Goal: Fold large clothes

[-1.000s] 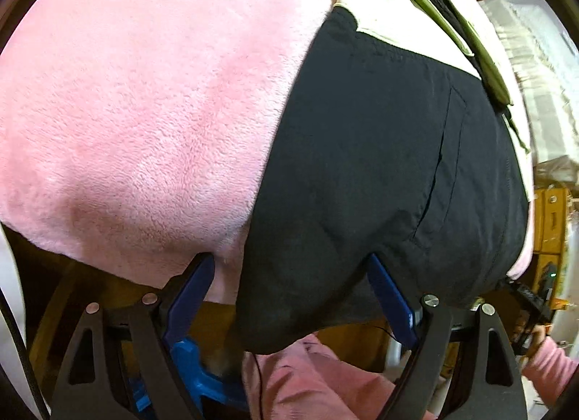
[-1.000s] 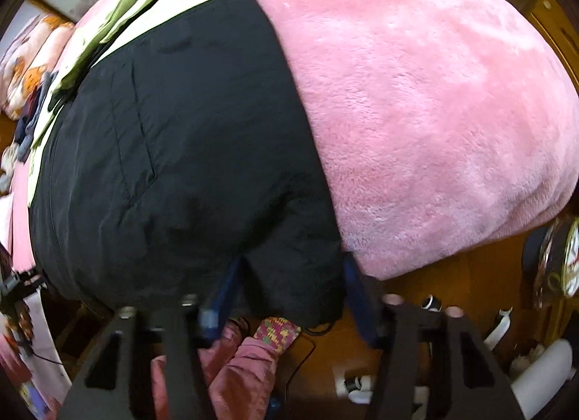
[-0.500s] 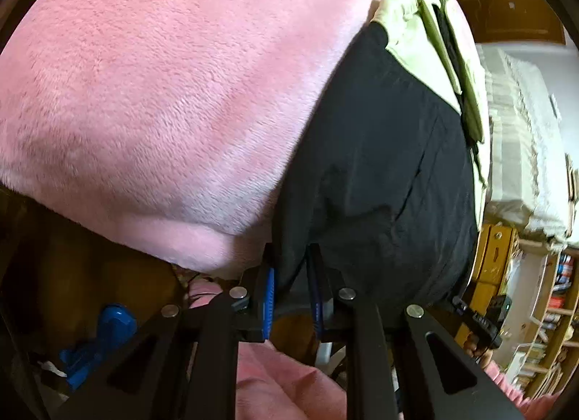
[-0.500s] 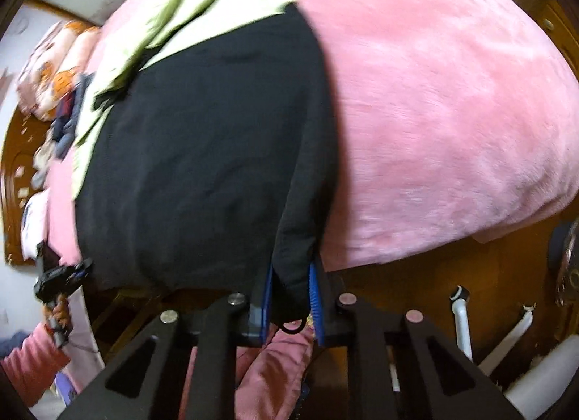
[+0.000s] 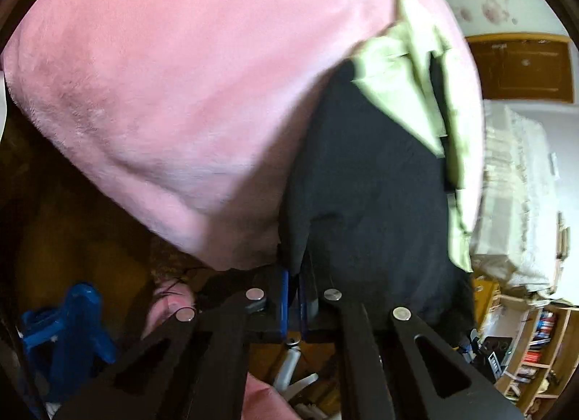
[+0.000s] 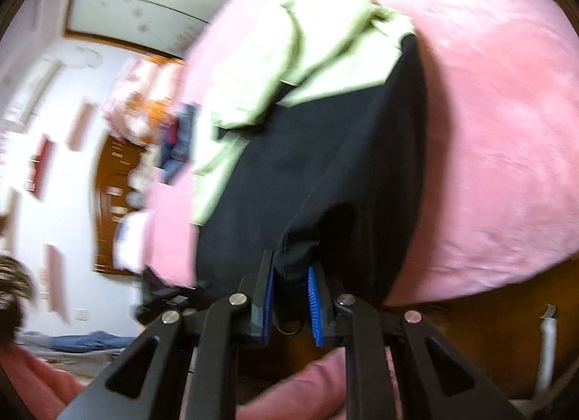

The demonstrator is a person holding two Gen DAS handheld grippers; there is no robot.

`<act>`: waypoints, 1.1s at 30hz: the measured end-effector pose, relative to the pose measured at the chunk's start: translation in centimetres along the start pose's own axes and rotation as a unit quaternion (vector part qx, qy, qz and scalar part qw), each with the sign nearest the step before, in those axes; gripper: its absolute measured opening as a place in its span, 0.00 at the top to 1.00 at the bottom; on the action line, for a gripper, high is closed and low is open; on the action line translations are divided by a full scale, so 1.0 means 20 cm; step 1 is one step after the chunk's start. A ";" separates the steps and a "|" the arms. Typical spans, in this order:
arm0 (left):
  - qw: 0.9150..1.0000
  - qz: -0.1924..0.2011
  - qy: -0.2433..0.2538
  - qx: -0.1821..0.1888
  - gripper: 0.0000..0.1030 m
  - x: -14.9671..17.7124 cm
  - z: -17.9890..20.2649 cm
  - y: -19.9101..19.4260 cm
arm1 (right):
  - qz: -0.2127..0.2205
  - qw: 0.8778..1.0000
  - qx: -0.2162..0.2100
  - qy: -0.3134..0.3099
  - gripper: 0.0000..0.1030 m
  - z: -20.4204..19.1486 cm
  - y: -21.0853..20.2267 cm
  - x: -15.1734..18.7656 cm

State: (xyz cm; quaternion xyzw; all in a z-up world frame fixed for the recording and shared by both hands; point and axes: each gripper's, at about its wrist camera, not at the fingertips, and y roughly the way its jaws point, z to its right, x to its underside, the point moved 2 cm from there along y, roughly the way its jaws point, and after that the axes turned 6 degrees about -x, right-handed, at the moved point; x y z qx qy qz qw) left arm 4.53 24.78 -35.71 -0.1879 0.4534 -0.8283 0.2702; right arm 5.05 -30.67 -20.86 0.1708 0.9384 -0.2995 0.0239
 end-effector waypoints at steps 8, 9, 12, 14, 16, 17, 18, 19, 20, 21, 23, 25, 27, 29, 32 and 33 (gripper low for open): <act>0.990 0.064 -0.011 0.123 0.99 -0.05 0.44 -0.32 | 0.041 0.994 -0.086 -0.050 0.86 -0.33 -0.08 -0.18; 0.987 0.068 -0.018 0.142 0.99 -0.08 0.49 -0.35 | 0.052 0.992 -0.098 -0.053 0.86 -0.37 -0.11 -0.22; 0.977 0.087 -0.018 0.192 0.99 -0.18 0.62 -0.44 | 0.084 0.988 -0.121 -0.054 0.86 -0.45 -0.16 -0.35; 0.970 0.109 0.001 0.216 0.99 -0.26 0.73 -0.49 | 0.112 0.983 -0.135 -0.052 0.86 -0.48 -0.21 -0.45; 0.964 0.120 0.004 0.236 0.99 -0.37 0.81 -0.52 | 0.140 0.977 -0.150 -0.051 0.86 -0.50 -0.26 -0.55; 0.962 0.121 -0.004 0.246 0.99 -0.42 0.84 -0.51 | 0.153 0.974 -0.158 -0.050 0.86 -0.52 -0.27 -0.62; 0.959 0.118 -0.013 0.259 0.99 -0.49 0.87 -0.49 | 0.166 0.971 -0.164 -0.050 0.86 -0.53 -0.28 -0.68; 0.957 0.119 -0.024 0.265 0.99 -0.57 0.90 -0.47 | 0.177 0.968 -0.168 -0.052 0.86 -0.54 -0.30 -0.73; 0.956 0.121 -0.029 0.267 0.99 -0.63 0.93 -0.45 | 0.190 0.965 -0.171 -0.056 0.86 -0.55 -0.30 -0.80; 0.955 0.121 -0.031 0.270 0.99 -0.71 0.96 -0.43 | 0.199 0.963 -0.170 -0.057 0.86 -0.56 -0.30 -0.86; 0.952 0.123 -0.033 0.277 0.99 -0.85 1.02 -0.38 | 0.217 0.960 -0.165 -0.061 0.86 -0.58 -0.30 -1.00; 0.952 0.122 -0.040 0.278 0.99 -1.01 1.10 -0.32 | 0.230 0.958 -0.160 -0.059 0.86 -0.57 -0.28 -1.14; 0.953 0.119 -0.047 0.273 0.99 -1.15 1.15 -0.27 | 0.241 0.957 -0.151 -0.047 0.86 -0.54 -0.24 -1.27; 0.957 0.117 -0.050 0.261 0.99 -1.32 1.21 -0.20 | 0.254 0.958 -0.130 -0.029 0.86 -0.48 -0.17 -1.41; 0.968 0.119 -0.045 0.219 0.99 -1.50 1.26 -0.09 | 0.276 0.954 -0.117 0.008 0.86 -0.37 -0.06 -1.59; 0.972 0.118 -0.043 0.199 0.99 -1.57 1.28 -0.02 | 0.282 0.952 -0.116 0.020 0.86 -0.32 -0.05 -1.62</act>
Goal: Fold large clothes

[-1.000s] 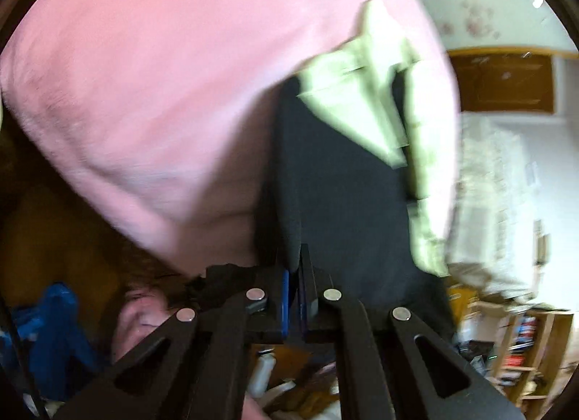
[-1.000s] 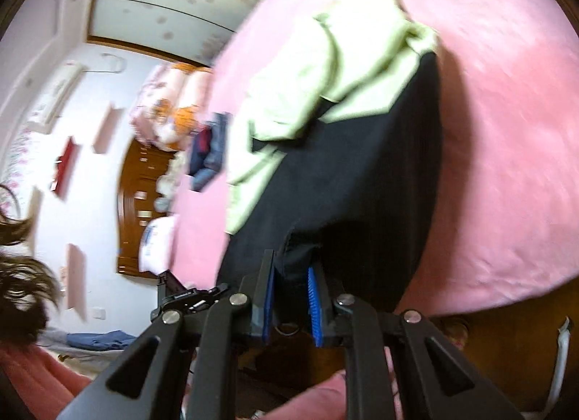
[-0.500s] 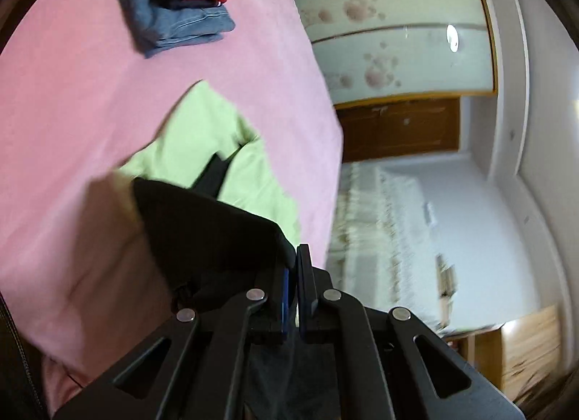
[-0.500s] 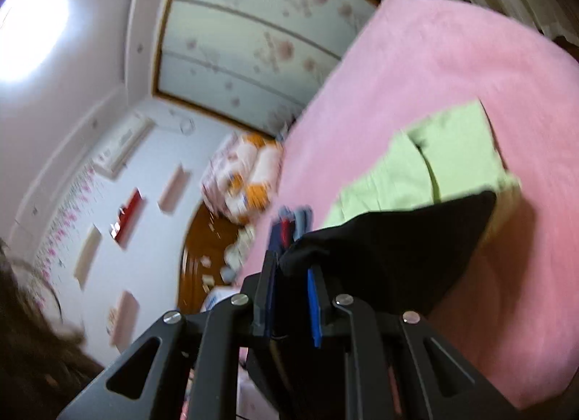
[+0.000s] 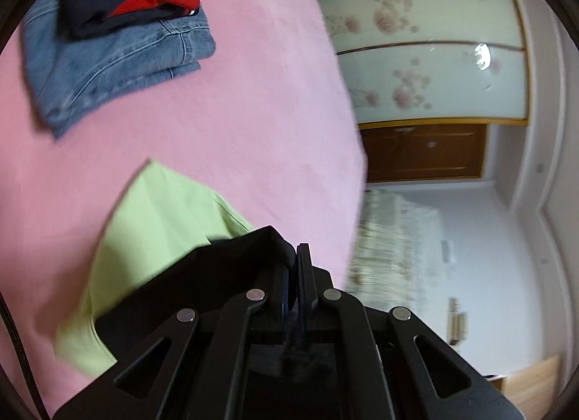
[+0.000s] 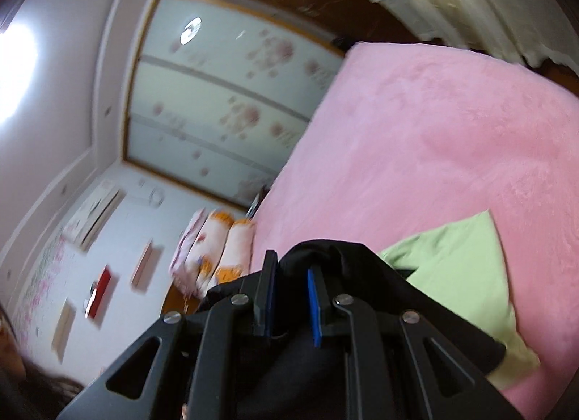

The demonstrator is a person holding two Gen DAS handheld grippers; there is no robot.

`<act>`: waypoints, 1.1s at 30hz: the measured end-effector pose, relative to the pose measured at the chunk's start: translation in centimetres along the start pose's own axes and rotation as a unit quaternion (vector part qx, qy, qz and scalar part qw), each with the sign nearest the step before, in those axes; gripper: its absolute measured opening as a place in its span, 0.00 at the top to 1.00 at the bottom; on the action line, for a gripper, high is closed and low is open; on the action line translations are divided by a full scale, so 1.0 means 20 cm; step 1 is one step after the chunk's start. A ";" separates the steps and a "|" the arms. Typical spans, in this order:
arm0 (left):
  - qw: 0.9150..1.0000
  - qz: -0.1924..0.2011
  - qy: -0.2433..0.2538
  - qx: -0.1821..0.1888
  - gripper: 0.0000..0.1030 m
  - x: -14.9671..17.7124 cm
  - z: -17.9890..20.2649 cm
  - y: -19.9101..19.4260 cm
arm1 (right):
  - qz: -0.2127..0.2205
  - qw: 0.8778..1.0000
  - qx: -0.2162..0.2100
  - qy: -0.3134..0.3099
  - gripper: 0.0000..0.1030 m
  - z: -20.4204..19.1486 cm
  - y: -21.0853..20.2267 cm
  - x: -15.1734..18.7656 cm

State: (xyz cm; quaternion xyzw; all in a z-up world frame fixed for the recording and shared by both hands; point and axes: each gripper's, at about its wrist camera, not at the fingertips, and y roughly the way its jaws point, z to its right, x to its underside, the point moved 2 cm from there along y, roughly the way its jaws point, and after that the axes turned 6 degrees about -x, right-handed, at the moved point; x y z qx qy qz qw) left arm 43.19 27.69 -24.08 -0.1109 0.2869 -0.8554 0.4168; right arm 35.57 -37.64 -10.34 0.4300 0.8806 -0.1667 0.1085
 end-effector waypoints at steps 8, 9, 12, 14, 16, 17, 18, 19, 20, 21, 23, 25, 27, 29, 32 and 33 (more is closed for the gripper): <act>0.994 -0.010 -0.004 -0.109 0.98 -0.16 -0.16 0.41 | 0.020 0.987 0.138 0.075 0.86 0.65 0.32 -0.12; 0.993 -0.013 -0.003 -0.114 0.98 -0.16 -0.16 0.45 | 0.007 0.984 0.163 0.077 0.86 0.73 0.37 -0.12; 0.985 -0.015 0.018 -0.171 0.89 -0.18 -0.14 0.55 | -0.030 0.972 0.223 0.066 0.83 0.82 0.45 -0.10; 0.981 -0.022 0.032 -0.191 0.77 -0.19 -0.10 0.58 | -0.050 0.968 0.239 0.058 0.79 0.84 0.48 -0.11; 0.979 -0.017 0.037 -0.197 0.62 -0.17 -0.06 0.58 | -0.073 0.964 0.251 0.040 0.70 0.81 0.51 -0.13; 0.978 -0.011 0.044 -0.202 0.51 -0.17 -0.04 0.57 | -0.083 0.963 0.255 0.022 0.61 0.77 0.51 -0.14; 0.977 -0.002 0.054 -0.206 0.44 -0.16 0.00 0.55 | -0.093 0.961 0.260 0.003 0.57 0.74 0.52 -0.15; 0.976 0.010 0.065 -0.208 0.41 -0.15 0.03 0.52 | -0.107 0.958 0.266 -0.020 0.47 0.69 0.53 -0.14; 0.975 0.024 0.081 -0.206 0.37 -0.13 0.07 0.47 | -0.115 0.955 0.271 -0.037 0.39 0.66 0.52 -0.13; 0.974 0.030 0.090 -0.203 0.29 -0.12 0.10 0.45 | -0.126 0.950 0.279 -0.063 0.36 0.61 0.51 -0.13; 0.971 0.041 0.118 -0.204 0.17 -0.09 0.15 0.35 | -0.155 0.934 0.292 -0.133 0.34 0.50 0.49 -0.12; 0.962 0.044 0.143 -0.227 0.16 -0.05 0.18 0.28 | -0.183 0.919 0.306 -0.170 0.33 0.45 0.46 -0.08; 0.951 0.031 0.159 -0.265 0.15 -0.01 0.15 0.23 | -0.213 0.907 0.314 -0.185 0.33 0.44 0.40 -0.02; 0.940 0.008 0.168 -0.297 0.16 0.06 0.08 0.20 | -0.240 0.899 0.318 -0.182 0.33 0.45 0.33 0.05; 0.931 -0.022 0.175 -0.319 0.16 0.14 -0.02 0.19 | -0.255 0.895 0.330 -0.156 0.33 0.51 0.18 0.18; 0.927 -0.037 0.176 -0.330 0.16 0.18 -0.10 0.19 | -0.255 0.895 0.336 -0.142 0.33 0.54 0.14 0.22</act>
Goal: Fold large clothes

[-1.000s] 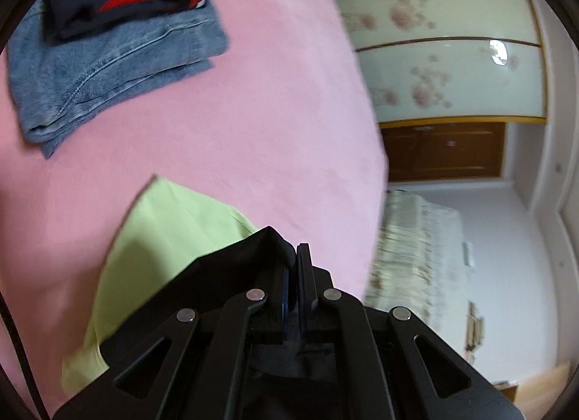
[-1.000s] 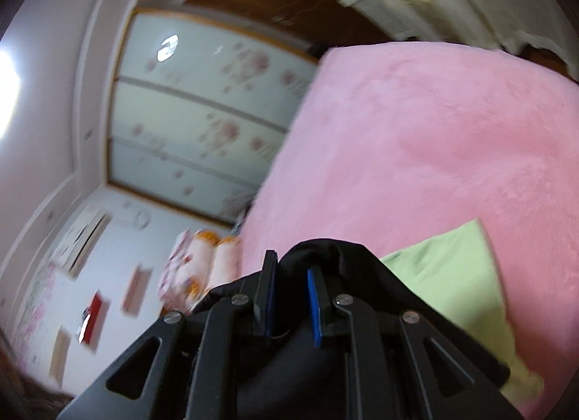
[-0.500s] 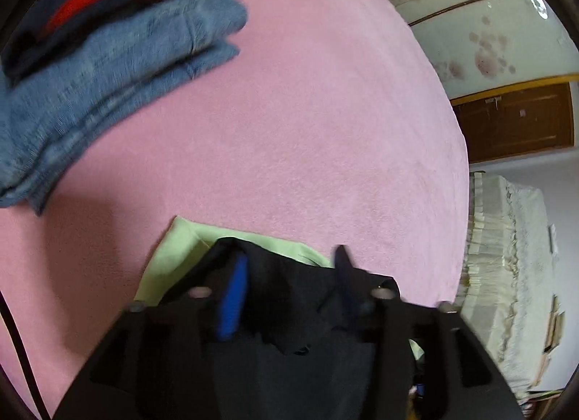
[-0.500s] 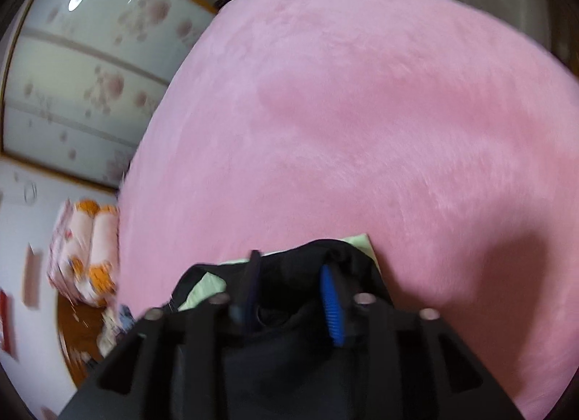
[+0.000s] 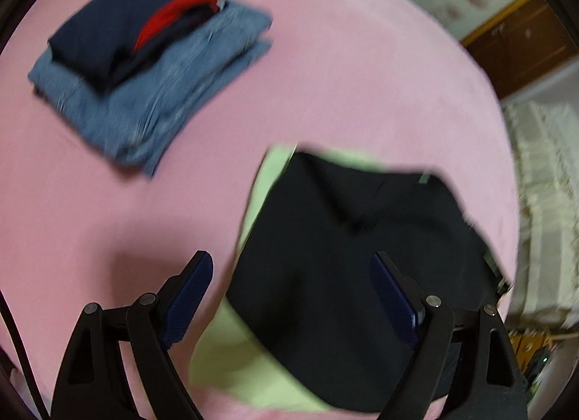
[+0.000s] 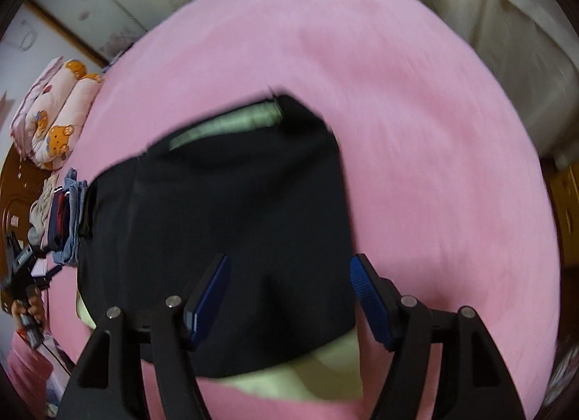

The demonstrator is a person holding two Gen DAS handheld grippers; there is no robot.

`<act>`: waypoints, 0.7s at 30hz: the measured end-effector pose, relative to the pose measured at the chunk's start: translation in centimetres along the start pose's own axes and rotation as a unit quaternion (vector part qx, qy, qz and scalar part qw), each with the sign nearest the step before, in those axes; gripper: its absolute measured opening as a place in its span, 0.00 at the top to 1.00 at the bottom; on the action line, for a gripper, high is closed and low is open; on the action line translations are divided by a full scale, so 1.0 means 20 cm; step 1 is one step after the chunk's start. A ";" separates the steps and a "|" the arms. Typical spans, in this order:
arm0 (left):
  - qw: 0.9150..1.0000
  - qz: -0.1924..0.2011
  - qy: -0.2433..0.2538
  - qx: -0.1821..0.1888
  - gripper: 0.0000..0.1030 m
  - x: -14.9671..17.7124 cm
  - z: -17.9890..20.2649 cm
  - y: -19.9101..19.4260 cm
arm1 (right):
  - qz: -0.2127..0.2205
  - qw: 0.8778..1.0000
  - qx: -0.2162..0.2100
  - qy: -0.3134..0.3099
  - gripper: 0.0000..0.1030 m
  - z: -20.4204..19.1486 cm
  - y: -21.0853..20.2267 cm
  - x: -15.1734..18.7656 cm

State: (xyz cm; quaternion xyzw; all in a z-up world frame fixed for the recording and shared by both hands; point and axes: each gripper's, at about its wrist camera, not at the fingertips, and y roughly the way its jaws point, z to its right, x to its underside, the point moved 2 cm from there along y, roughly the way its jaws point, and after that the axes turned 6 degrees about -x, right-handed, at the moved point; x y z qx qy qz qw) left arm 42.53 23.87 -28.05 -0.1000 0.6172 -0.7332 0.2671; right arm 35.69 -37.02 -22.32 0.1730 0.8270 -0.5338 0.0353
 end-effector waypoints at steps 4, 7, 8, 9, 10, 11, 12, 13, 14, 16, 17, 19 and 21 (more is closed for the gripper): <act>0.999 -0.025 0.010 -0.028 0.24 0.14 -0.07 0.11 | -0.026 0.999 0.023 0.038 0.33 0.09 0.06 0.18; 0.998 -0.054 0.026 -0.019 0.42 0.22 -0.08 0.21 | -0.028 0.999 0.013 0.043 0.40 0.10 0.08 0.26; 0.998 -0.061 0.030 -0.015 0.48 0.24 -0.08 0.24 | -0.025 0.999 0.003 0.042 0.51 0.09 0.08 0.28; 0.998 -0.060 0.031 -0.016 0.52 0.26 -0.07 0.25 | -0.019 0.999 0.003 0.035 0.57 0.08 0.08 0.30; 0.998 -0.058 0.035 -0.020 0.56 0.27 -0.07 0.26 | -0.014 0.999 0.016 0.028 0.76 0.06 0.08 0.30; 0.997 -0.061 0.037 -0.022 0.64 0.28 -0.06 0.26 | -0.009 0.999 0.030 0.018 0.84 0.05 0.07 0.31; 0.997 -0.064 0.038 -0.028 0.69 0.29 -0.06 0.27 | -0.010 0.999 0.033 0.012 0.84 0.04 0.07 0.32; 0.996 -0.068 0.037 -0.036 0.71 0.30 -0.06 0.27 | -0.013 0.999 0.034 0.010 0.85 0.04 0.07 0.33; 0.996 -0.069 0.034 -0.037 0.75 0.32 -0.07 0.26 | -0.014 0.999 0.034 0.010 0.86 0.04 0.07 0.34; 0.996 -0.071 0.032 -0.037 0.80 0.35 -0.09 0.25 | -0.014 0.999 0.034 0.012 0.86 0.05 0.06 0.35; 0.996 -0.076 0.031 -0.036 0.82 0.37 -0.11 0.24 | -0.015 0.999 0.035 0.014 0.87 0.06 0.06 0.36; 0.995 -0.092 0.020 -0.032 0.82 0.42 -0.17 0.25 | -0.021 0.999 0.043 0.022 0.87 0.07 0.06 0.37; 0.995 -0.090 0.017 -0.027 0.82 0.45 -0.21 0.23 | -0.026 0.998 0.053 0.022 0.87 0.06 0.06 0.36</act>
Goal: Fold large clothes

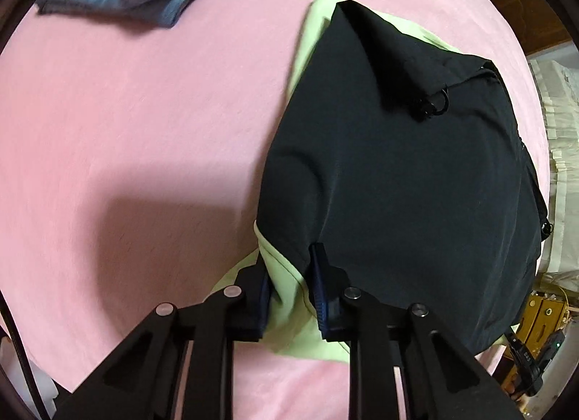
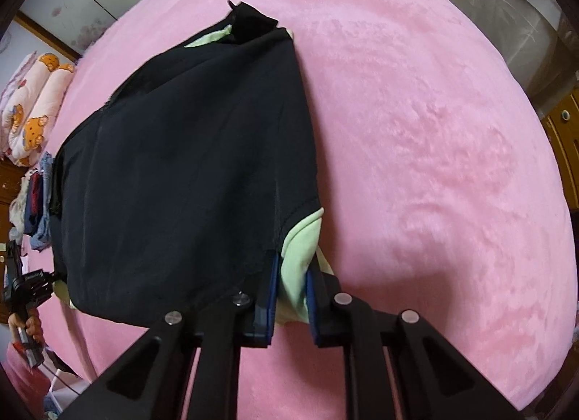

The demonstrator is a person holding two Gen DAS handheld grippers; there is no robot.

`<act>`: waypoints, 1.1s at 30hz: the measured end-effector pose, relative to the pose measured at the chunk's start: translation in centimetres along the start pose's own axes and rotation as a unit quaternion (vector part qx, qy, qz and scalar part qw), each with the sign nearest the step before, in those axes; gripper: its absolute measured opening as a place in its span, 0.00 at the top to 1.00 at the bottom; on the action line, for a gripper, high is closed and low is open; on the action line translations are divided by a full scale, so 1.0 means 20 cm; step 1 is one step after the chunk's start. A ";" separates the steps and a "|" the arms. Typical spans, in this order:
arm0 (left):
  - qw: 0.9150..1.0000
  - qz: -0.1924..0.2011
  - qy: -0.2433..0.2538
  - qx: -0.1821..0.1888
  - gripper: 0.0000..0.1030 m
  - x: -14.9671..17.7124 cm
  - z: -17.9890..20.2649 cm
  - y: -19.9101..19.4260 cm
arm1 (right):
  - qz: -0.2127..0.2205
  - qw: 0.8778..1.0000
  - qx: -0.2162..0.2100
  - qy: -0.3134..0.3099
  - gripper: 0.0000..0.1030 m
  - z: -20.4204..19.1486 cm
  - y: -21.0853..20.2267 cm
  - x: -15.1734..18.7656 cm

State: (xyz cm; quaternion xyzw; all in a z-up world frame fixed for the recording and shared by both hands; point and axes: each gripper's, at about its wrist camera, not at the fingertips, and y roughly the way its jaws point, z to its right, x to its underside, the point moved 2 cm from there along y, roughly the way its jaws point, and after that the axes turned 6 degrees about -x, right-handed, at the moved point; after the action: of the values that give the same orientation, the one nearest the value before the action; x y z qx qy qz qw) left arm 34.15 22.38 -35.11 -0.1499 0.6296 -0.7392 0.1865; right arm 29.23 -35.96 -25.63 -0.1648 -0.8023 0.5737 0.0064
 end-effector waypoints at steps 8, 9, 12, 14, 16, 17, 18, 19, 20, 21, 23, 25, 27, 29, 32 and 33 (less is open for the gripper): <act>0.988 0.138 0.056 -0.041 0.71 0.11 0.10 -0.29 | 0.084 0.992 0.063 -0.069 0.87 -0.21 -0.15 -0.04; 0.987 0.147 0.062 -0.023 0.71 0.12 0.12 -0.33 | 0.098 0.990 0.064 -0.074 0.86 -0.24 -0.18 -0.05; 0.986 0.138 0.097 0.016 0.71 0.10 0.22 -0.36 | 0.141 0.986 0.034 -0.085 0.86 -0.36 -0.24 -0.08; 0.982 0.151 0.112 0.012 0.71 0.07 0.26 -0.39 | 0.152 0.984 0.012 -0.094 0.86 -0.44 -0.24 -0.11; 0.979 0.162 0.125 0.016 0.71 0.07 0.29 -0.44 | 0.152 0.983 -0.007 -0.106 0.86 -0.54 -0.20 -0.11; 0.977 0.172 0.129 0.013 0.71 0.07 0.31 -0.46 | 0.148 0.983 -0.020 -0.111 0.86 -0.57 -0.19 -0.11; 0.975 0.180 0.129 0.008 0.66 0.02 0.34 -0.49 | 0.143 0.983 -0.033 -0.114 0.86 -0.63 -0.15 -0.12; 0.972 0.197 0.130 -0.002 0.60 0.01 0.39 -0.52 | 0.138 0.983 -0.043 -0.115 0.86 -0.69 -0.11 -0.13; 0.969 0.207 0.133 -0.006 0.41 0.01 0.45 -0.56 | 0.128 0.983 -0.059 -0.116 0.86 -0.74 -0.07 -0.14; 0.968 0.207 0.144 0.007 0.29 -0.01 0.51 -0.58 | 0.121 0.983 -0.068 -0.118 0.86 -0.77 -0.04 -0.14; 0.969 0.163 0.180 0.047 0.32 -0.02 0.56 -0.54 | 0.108 0.983 -0.077 -0.126 0.86 -0.86 0.03 -0.11; 0.970 0.149 0.190 0.030 0.48 -0.04 0.59 -0.47 | 0.093 0.983 -0.081 -0.137 0.86 -0.94 0.10 -0.10; 0.973 0.123 0.194 0.017 0.80 -0.10 0.59 -0.36 | 0.083 0.983 -0.085 -0.137 0.86 -0.98 0.16 -0.10; 0.978 0.105 0.178 0.014 0.90 -0.17 0.57 -0.27 | 0.074 0.984 -0.095 -0.129 0.86 -1.01 0.21 -0.10; 0.984 0.092 0.153 0.013 0.90 -0.31 0.53 -0.13 | 0.064 0.986 -0.103 -0.113 0.86 -1.04 0.28 -0.11; 0.984 0.101 0.149 0.001 0.90 -0.36 0.52 -0.11 | 0.062 0.987 -0.102 -0.108 0.86 -1.06 0.30 -0.11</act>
State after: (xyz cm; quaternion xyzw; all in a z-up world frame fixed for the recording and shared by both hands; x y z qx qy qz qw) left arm 45.11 16.89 -31.23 0.0263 0.6612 -0.7314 0.1647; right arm 37.00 -15.45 -23.51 -0.1512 -0.8410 0.5022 -0.1330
